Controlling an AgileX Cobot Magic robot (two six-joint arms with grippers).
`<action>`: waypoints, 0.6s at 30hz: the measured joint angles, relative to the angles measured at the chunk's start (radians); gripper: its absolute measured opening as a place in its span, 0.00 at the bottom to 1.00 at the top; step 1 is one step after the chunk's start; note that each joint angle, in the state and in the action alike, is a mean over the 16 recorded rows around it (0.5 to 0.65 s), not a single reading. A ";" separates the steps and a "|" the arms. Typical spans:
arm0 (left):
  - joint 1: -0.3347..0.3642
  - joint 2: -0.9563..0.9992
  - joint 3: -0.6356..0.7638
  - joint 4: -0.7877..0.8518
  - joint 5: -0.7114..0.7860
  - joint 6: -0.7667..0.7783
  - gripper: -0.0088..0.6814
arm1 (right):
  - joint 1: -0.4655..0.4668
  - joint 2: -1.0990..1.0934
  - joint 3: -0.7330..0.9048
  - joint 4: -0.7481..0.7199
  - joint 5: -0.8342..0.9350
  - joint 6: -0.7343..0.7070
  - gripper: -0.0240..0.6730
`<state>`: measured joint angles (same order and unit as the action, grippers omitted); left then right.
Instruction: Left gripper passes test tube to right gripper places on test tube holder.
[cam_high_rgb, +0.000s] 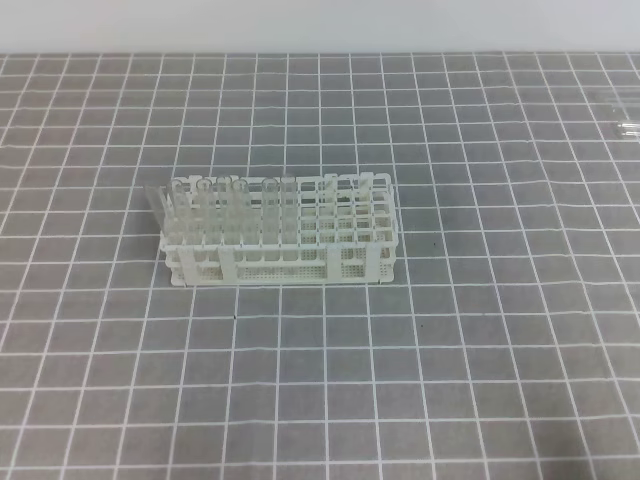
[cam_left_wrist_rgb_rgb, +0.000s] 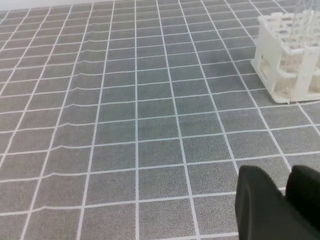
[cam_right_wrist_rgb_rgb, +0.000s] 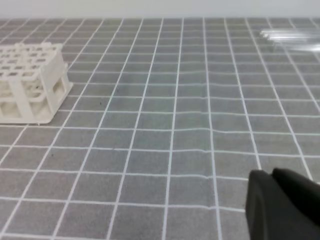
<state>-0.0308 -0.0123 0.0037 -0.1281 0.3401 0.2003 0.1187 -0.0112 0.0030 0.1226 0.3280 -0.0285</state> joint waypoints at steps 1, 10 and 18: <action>0.000 0.000 0.000 0.000 0.000 0.000 0.03 | 0.000 0.000 0.000 0.000 0.000 0.000 0.03; -0.001 -0.007 0.004 0.001 -0.007 -0.001 0.03 | 0.000 0.000 0.000 0.000 0.000 0.000 0.03; -0.001 -0.007 0.004 0.001 -0.007 -0.001 0.03 | 0.000 0.000 0.000 0.000 0.000 0.000 0.03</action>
<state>-0.0314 -0.0189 0.0074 -0.1274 0.3329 0.1997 0.1187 -0.0109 0.0030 0.1226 0.3280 -0.0285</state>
